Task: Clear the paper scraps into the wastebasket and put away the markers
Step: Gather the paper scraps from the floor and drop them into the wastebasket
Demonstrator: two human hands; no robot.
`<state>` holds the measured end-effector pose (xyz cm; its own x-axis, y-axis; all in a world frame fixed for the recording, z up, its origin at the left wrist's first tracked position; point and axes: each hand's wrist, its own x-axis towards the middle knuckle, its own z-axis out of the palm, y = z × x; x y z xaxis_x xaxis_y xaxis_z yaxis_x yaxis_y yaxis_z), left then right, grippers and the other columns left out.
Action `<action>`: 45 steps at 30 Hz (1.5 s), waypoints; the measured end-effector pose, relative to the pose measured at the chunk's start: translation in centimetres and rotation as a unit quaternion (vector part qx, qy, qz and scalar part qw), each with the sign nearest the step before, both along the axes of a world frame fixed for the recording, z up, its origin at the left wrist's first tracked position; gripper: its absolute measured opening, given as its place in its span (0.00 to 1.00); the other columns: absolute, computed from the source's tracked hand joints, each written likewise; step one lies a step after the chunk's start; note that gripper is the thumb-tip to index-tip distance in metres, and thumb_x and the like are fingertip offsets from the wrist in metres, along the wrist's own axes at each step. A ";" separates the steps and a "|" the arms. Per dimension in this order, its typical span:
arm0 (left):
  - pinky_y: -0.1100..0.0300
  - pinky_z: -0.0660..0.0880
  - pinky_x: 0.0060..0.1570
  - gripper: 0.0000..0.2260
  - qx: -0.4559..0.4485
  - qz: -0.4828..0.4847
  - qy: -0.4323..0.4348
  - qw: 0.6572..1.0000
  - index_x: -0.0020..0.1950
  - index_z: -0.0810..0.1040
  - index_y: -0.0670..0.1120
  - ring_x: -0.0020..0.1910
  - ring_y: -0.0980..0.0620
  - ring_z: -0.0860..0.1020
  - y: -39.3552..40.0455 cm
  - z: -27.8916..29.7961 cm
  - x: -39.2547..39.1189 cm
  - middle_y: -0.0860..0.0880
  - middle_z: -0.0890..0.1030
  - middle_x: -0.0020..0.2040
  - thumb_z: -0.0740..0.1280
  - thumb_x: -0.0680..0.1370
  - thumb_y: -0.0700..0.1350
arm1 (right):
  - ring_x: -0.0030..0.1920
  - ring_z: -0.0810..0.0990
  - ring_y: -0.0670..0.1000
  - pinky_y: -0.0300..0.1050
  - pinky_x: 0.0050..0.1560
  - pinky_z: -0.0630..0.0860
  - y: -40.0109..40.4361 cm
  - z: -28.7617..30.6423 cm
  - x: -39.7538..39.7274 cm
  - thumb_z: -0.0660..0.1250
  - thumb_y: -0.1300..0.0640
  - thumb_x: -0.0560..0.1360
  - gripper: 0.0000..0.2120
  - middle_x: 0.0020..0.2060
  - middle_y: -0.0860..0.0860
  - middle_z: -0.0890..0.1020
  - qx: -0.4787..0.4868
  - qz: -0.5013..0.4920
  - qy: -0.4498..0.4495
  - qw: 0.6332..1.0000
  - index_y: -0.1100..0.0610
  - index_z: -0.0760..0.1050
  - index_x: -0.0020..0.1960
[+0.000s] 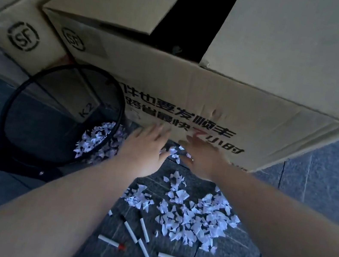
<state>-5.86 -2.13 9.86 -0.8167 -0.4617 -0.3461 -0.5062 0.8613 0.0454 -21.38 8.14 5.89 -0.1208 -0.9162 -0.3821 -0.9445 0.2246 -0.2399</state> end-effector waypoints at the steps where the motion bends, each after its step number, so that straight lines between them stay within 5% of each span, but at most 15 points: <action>1: 0.45 0.54 0.72 0.27 0.006 0.001 0.002 1.000 0.76 0.46 0.49 0.76 0.47 0.48 -0.2 -1.4 0.1 0.47 0.47 0.78 0.47 0.80 0.59 | 0.68 0.65 0.58 0.56 0.66 0.66 -0.3 -1.4 0.0 0.52 0.44 0.79 0.24 0.72 0.54 0.62 0.004 0.000 -0.002 1.000 0.50 0.57 0.73; 6: 0.43 0.53 0.72 0.27 0.042 0.017 0.006 0.999 0.76 0.49 0.48 0.75 0.45 0.50 -1.1 -8.0 0.5 0.47 0.48 0.77 0.50 0.80 0.58 | 0.71 0.61 0.55 0.52 0.68 0.63 -1.7 -7.0 0.0 0.51 0.44 0.80 0.25 0.74 0.53 0.58 0.031 -0.001 -0.010 0.999 0.51 0.54 0.74; 12: 0.40 0.53 0.71 0.30 0.049 0.040 -0.001 0.998 0.75 0.52 0.51 0.75 0.44 0.50 -2.2 -14.8 -0.1 0.47 0.49 0.77 0.48 0.77 0.65 | 0.67 0.68 0.56 0.55 0.63 0.70 -2.7 -12.7 -0.6 0.54 0.45 0.79 0.24 0.70 0.53 0.65 0.007 -0.009 -0.017 1.000 0.52 0.59 0.72; 18: 0.41 0.51 0.72 0.30 0.121 0.065 0.018 0.990 0.76 0.48 0.55 0.75 0.44 0.47 -1.5 -19.9 -2.0 0.50 0.45 0.78 0.49 0.77 0.64 | 0.74 0.54 0.53 0.51 0.73 0.51 -0.1 -17.5 -1.0 0.51 0.47 0.80 0.24 0.75 0.51 0.57 -0.026 0.018 -0.018 0.999 0.51 0.56 0.74; 26: 0.41 0.48 0.72 0.37 0.171 -0.009 0.061 0.983 0.74 0.57 0.51 0.76 0.49 0.47 4.4 -22.4 -0.1 0.49 0.47 0.78 0.40 0.72 0.71 | 0.71 0.64 0.56 0.53 0.71 0.51 6.8 -18.4 0.0 0.49 0.42 0.77 0.27 0.69 0.55 0.69 -0.061 0.016 -0.059 0.996 0.57 0.68 0.69; 33: 0.42 0.49 0.73 0.40 0.156 -0.081 0.035 0.984 0.75 0.39 0.56 0.76 0.46 0.43 7.9 -22.8 3.0 0.47 0.43 0.77 0.43 0.69 0.75 | 0.74 0.52 0.52 0.56 0.71 0.44 12.0 -17.7 0.5 0.46 0.31 0.74 0.36 0.74 0.52 0.57 -0.013 0.021 -0.007 1.000 0.51 0.52 0.75; 39: 0.40 0.47 0.72 0.49 0.141 -0.113 0.032 0.983 0.74 0.34 0.55 0.75 0.44 0.42 10.1 -23.0 3.6 0.49 0.37 0.76 0.46 0.62 0.79 | 0.74 0.53 0.55 0.66 0.70 0.54 15.3 -18.6 0.9 0.45 0.30 0.74 0.36 0.74 0.52 0.54 0.006 -0.017 0.028 0.999 0.49 0.49 0.75; 42: 0.39 0.49 0.71 0.49 0.119 -0.115 0.047 0.985 0.75 0.39 0.54 0.75 0.44 0.46 10.8 -23.5 3.5 0.48 0.42 0.77 0.48 0.63 0.79 | 0.74 0.53 0.57 0.69 0.69 0.54 16.0 -19.3 1.7 0.46 0.29 0.73 0.36 0.74 0.53 0.55 -0.001 -0.034 0.037 0.999 0.48 0.52 0.74; 45: 0.39 0.56 0.70 0.43 0.079 -0.106 0.081 0.988 0.76 0.50 0.51 0.74 0.43 0.56 11.2 -24.1 3.3 0.45 0.53 0.77 0.54 0.68 0.74 | 0.70 0.65 0.58 0.70 0.67 0.55 15.4 -19.7 2.3 0.48 0.29 0.73 0.33 0.71 0.55 0.66 -0.029 -0.046 0.068 0.996 0.47 0.62 0.70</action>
<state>-2.52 9.08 -14.22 -0.9399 -0.2245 -0.2571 -0.2898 0.9228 0.2540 -19.10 23.54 -13.76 -0.2520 -0.9190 -0.3032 -0.9453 0.3009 -0.1261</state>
